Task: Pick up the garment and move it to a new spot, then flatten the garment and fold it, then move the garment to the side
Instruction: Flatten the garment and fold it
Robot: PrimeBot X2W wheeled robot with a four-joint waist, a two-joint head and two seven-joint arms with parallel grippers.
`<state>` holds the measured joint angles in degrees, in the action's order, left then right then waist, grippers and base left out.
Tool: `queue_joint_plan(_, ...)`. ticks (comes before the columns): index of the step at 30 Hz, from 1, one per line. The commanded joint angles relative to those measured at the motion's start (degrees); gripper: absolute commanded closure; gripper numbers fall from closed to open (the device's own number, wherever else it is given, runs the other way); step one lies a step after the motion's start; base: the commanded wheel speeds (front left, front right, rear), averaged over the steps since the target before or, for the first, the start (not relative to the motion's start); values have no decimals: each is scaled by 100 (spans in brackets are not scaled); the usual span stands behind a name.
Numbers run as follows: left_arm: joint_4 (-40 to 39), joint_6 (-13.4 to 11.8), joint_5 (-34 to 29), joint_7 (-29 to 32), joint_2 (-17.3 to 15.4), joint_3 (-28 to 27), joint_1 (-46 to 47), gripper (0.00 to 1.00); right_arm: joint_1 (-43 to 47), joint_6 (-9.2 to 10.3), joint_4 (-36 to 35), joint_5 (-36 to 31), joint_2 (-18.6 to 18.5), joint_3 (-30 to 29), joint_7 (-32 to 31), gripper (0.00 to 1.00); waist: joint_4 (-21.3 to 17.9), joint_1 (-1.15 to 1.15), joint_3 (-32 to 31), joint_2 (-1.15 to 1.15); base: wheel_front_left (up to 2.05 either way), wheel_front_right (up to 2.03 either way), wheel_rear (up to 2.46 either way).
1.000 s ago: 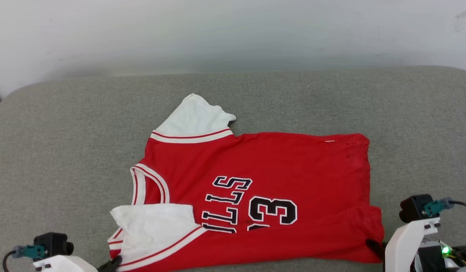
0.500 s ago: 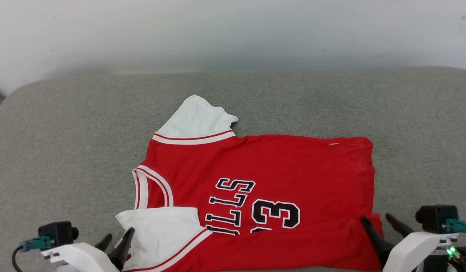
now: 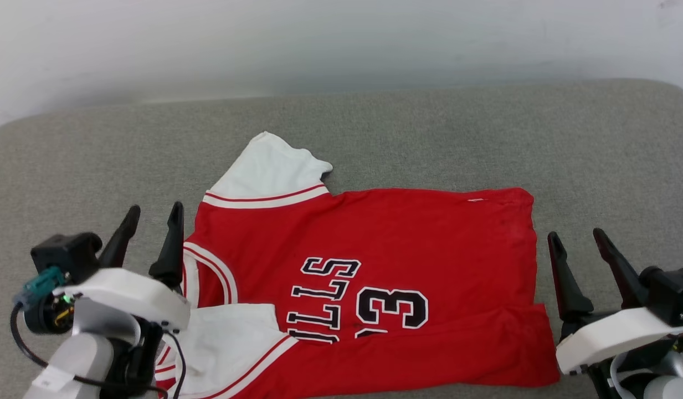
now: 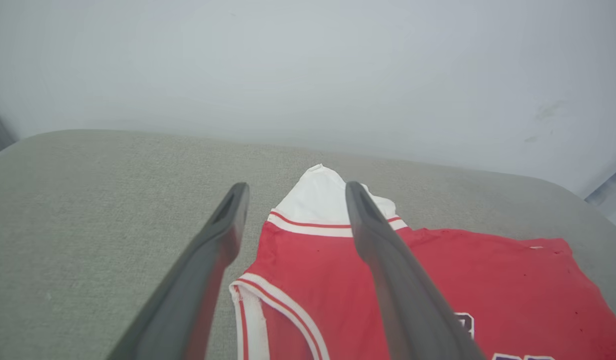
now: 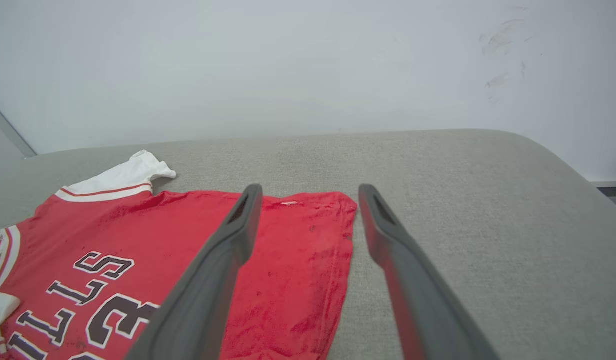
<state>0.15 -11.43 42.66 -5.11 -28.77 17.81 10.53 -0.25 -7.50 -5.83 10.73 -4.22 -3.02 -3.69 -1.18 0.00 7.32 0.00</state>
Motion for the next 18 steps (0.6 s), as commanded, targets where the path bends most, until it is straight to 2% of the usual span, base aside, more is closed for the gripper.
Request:
queue_joint_plan(1,23,35,-45,-56,23,-13,221,0,-136,2,-108,-67,36,16,77,0,-137,0,211,0,0,0,0)
queue_joint_plan(6,395,282,-35,85,-19,-6,1063,0,-473,2,-340,-164,104,126,163,0,-403,0,708,0,0,0,0)
queue_joint_plan(11,939,706,144,534,-115,55,1998,0,-848,2,-468,-194,139,242,257,0,-695,0,1177,0,0,0,0)
queue_joint_plan(12,1168,925,235,862,-168,146,2374,0,-944,2,-473,-186,138,261,302,0,-795,0,1321,0,0,0,0)
queue_joint_plan(13,1274,1034,343,1044,-176,176,2527,0,-987,2,-456,-164,138,279,331,0,-845,0,1379,0,0,0,0)
queue_joint_plan(18,1788,1447,702,2246,-443,337,3352,0,-1130,2,-385,-20,141,352,458,0,-1128,0,1644,0,0,0,0)
